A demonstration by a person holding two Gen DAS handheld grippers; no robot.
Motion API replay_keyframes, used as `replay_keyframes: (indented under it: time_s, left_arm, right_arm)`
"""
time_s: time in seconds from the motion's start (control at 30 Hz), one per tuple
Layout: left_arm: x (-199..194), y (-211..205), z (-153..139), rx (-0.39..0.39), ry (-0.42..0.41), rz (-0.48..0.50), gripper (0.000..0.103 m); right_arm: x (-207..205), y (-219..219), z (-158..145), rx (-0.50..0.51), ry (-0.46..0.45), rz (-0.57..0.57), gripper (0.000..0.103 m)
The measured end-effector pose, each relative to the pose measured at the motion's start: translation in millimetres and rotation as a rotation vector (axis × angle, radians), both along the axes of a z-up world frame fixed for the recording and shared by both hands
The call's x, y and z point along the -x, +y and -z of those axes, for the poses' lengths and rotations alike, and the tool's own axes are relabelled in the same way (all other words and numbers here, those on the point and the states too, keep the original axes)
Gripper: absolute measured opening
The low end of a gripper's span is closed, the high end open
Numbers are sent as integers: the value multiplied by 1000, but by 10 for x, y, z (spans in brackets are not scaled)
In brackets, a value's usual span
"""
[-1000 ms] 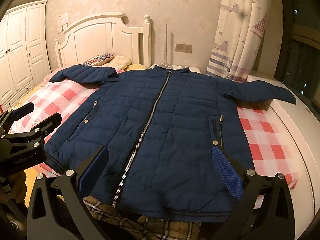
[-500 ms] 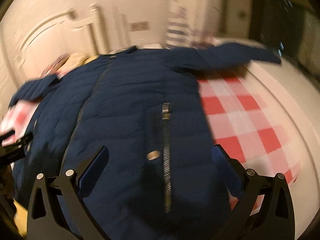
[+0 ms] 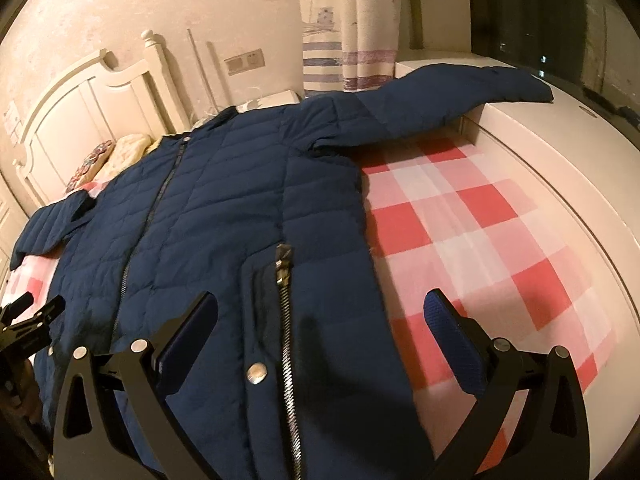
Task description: Fold large clothes
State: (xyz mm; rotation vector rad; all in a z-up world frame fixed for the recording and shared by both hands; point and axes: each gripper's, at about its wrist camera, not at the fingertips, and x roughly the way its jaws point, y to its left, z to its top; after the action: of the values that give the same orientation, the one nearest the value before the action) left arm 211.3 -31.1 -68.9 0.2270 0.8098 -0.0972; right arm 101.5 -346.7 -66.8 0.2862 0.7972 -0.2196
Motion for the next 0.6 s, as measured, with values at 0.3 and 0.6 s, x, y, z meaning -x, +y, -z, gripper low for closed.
replay_keyframes:
  time_s: [0.3, 0.6]
  left_arm:
    - [-494, -159, 192, -6, 74, 19, 101]
    - [-836, -206, 363, 28, 139, 36, 101]
  right_arm:
    - [-555, -475, 144, 12, 75, 78, 99]
    - [-1307, -1202, 369, -71, 138, 185, 99]
